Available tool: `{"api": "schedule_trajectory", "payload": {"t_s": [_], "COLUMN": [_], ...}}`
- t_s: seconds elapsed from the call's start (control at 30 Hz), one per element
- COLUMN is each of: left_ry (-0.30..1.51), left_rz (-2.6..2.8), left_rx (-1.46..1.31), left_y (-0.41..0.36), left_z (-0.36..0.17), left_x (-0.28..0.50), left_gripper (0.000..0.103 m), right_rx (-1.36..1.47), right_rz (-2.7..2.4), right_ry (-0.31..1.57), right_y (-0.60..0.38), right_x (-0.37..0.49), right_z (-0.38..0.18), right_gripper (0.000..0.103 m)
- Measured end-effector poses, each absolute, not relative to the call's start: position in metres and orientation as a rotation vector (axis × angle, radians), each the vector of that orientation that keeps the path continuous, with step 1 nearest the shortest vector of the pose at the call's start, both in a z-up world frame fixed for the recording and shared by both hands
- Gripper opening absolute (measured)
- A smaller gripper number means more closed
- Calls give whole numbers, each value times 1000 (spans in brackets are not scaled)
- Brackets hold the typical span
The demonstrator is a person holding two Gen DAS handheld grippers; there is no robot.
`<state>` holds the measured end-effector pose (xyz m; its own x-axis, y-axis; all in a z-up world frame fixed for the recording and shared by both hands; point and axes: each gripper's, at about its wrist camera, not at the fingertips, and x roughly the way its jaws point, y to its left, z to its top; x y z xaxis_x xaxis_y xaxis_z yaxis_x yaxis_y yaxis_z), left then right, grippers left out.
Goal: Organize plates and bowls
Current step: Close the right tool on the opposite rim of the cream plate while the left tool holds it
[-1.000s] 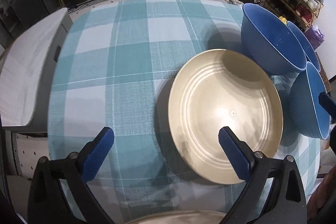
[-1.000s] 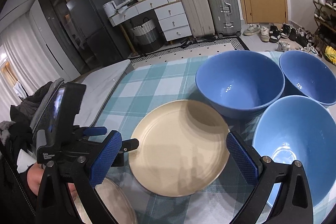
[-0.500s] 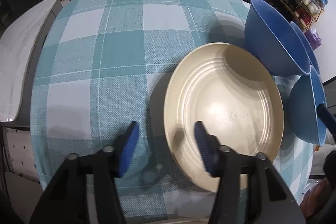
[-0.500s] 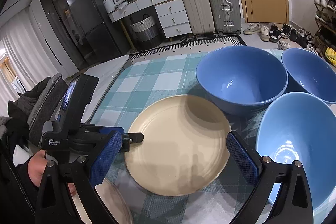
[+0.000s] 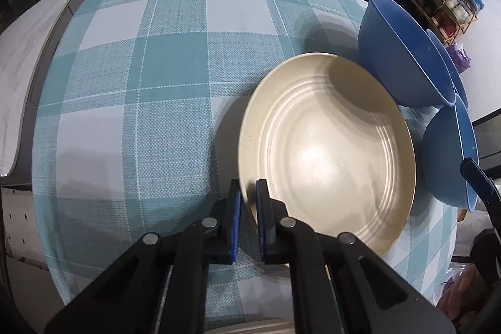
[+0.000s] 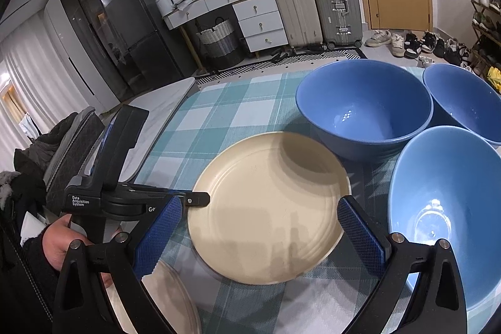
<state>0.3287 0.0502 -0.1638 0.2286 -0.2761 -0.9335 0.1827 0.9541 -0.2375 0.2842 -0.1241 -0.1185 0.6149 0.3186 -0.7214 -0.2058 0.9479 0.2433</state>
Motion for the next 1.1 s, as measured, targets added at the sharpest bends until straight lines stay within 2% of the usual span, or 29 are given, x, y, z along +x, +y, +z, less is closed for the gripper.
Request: {"api": "schedule_trajectory", "payload": {"t_s": [0.67, 1.1], "left_ry": [1276, 1228], "left_rz": [-236, -181], "left_rx": [-87, -59], "left_y": [90, 110], "left_z": [-158, -148], "left_x": [319, 307], "left_gripper": [6, 7], "right_rx": [128, 34], "right_rz": [316, 335], "right_ry": [917, 978], "right_y": [-111, -75], "right_x": [302, 325], "right_z": [-111, -129], "right_gripper": [101, 101]}}
